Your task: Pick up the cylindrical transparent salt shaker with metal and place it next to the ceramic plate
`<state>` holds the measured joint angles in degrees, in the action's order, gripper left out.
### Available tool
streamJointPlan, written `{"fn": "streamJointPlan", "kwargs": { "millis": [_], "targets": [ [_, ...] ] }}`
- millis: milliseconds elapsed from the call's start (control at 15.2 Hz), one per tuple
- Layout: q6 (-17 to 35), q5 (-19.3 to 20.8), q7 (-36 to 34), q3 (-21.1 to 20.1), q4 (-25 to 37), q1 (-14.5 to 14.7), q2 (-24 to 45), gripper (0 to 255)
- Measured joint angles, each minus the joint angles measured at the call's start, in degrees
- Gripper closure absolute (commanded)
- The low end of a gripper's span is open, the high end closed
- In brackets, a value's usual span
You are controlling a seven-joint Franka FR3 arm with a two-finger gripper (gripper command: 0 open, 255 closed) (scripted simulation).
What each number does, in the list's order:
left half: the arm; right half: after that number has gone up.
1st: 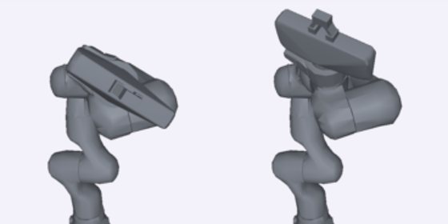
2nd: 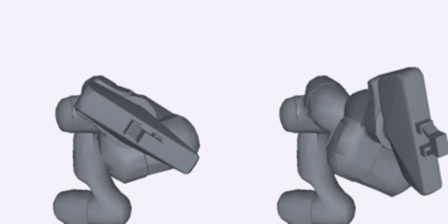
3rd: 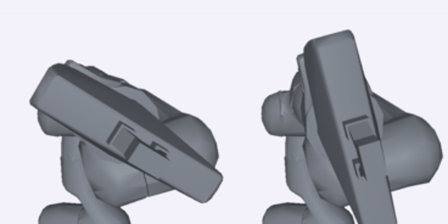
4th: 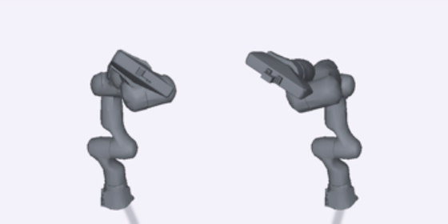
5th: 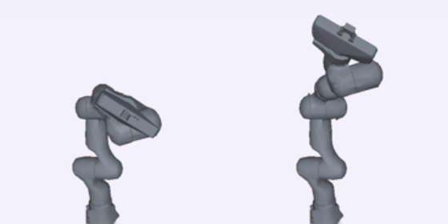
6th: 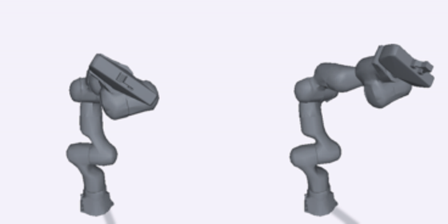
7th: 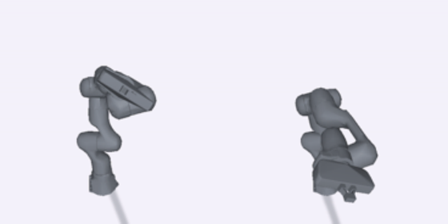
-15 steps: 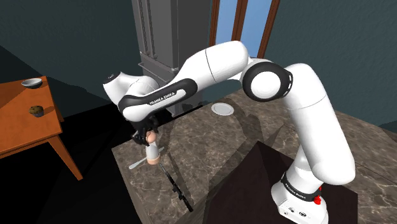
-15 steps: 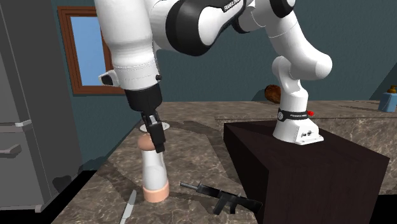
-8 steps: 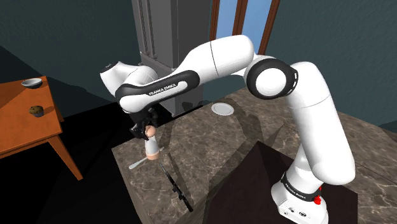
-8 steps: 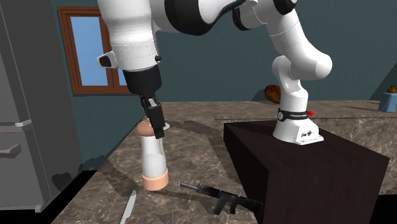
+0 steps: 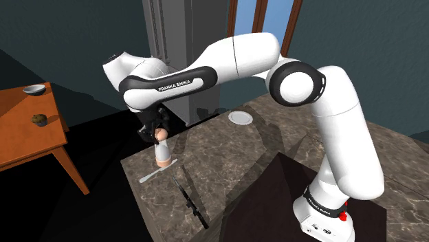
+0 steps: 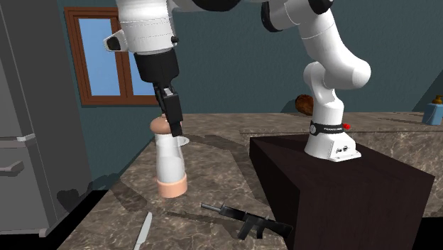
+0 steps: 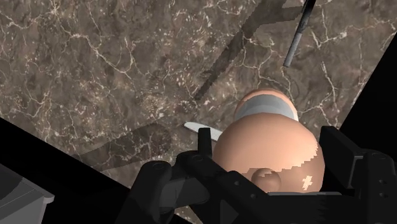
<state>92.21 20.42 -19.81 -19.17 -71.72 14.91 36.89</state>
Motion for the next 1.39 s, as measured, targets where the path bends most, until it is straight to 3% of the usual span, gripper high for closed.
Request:
{"fn": "streamJointPlan", "kwargs": {
  "millis": [1122, 1386],
  "targets": [
    [-12.5, -0.1, 2.7, 0.0, 13.0, 1.9, 0.0, 255],
    [-8.9, -1.2, 4.8, 0.0, 4.0, -2.3, -5.9, 255]
  ]
}}
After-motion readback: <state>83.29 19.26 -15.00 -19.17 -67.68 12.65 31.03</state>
